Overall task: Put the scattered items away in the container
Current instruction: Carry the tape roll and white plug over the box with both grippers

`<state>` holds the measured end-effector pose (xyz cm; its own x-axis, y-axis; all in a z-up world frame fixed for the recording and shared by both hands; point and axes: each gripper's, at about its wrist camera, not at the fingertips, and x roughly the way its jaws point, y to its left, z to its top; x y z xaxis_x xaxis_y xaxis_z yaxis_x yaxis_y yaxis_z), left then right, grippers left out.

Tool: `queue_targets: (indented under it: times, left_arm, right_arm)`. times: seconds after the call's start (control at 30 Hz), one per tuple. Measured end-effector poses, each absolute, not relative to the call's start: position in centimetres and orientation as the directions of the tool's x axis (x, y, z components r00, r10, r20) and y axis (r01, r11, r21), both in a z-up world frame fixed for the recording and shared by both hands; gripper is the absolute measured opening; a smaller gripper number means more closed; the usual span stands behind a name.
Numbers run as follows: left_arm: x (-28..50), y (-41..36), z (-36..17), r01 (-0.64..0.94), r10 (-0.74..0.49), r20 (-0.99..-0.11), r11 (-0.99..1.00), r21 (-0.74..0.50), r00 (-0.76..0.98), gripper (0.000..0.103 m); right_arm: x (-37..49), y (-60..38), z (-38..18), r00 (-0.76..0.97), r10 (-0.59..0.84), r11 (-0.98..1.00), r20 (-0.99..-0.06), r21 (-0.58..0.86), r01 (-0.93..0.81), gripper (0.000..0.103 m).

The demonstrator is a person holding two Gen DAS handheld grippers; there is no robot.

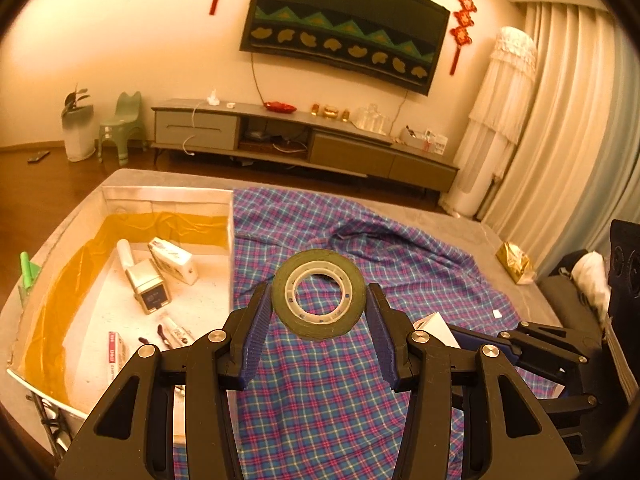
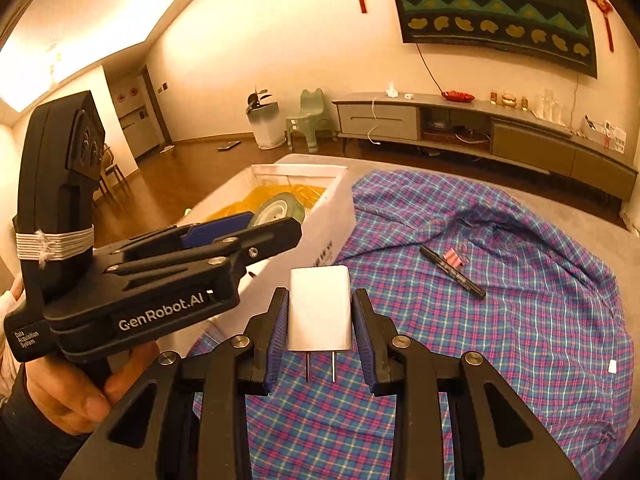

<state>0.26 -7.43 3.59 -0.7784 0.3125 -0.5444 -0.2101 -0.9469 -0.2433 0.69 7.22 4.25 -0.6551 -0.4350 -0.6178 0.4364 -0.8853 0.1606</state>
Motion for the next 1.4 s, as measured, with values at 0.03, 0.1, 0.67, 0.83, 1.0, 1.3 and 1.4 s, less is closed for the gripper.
queue_targets:
  times: [0.03, 0.1, 0.67, 0.83, 1.0, 1.3, 1.4]
  left_arm:
    - [0.4, -7.8, 3.7, -0.206, 0.313, -0.540, -0.946, -0.249, -0.781, 0.049]
    - [0.5, -8.6, 3.9, -0.197, 0.312, -0.531, -0.945, -0.262, -0.788, 0.049]
    - [1.1, -14.9, 3.7, -0.104, 0.268, -0.508, -0.939, -0.327, -0.819, 0.049]
    - [0.9, -16.6, 3.2, -0.077, 0.261, -0.506, -0.932, -0.354, -0.822, 0.049]
    - [0.7, -18.2, 2.8, -0.043, 0.255, -0.508, -0.919, -0.391, -0.823, 0.049]
    - [0.2, -20.1, 2.2, 0.003, 0.242, -0.518, -0.904, -0.427, -0.820, 0.049]
    - [0.2, -20.7, 2.1, 0.015, 0.236, -0.515, -0.900, -0.435, -0.824, 0.049]
  right_arm:
    - [0.7, 6.9, 4.5, -0.657, -0.435, -0.884, -0.616, 0.155, 0.441, 0.033]
    - [0.7, 6.1, 5.0, -0.659, -0.436, -0.881, -0.613, 0.141, 0.452, 0.033]
    - [-0.7, -0.1, 6.2, -0.632, -0.453, -0.844, -0.629, 0.072, 0.532, 0.033]
    - [-1.2, -1.6, 6.3, -0.625, -0.458, -0.832, -0.633, 0.058, 0.551, 0.033]
    - [-2.1, -2.5, 6.4, -0.622, -0.455, -0.828, -0.637, 0.047, 0.559, 0.033]
    - [-3.8, -4.8, 6.3, -0.605, -0.462, -0.816, -0.649, 0.044, 0.576, 0.033]
    - [-4.6, -5.4, 6.3, -0.598, -0.464, -0.813, -0.654, 0.046, 0.581, 0.033]
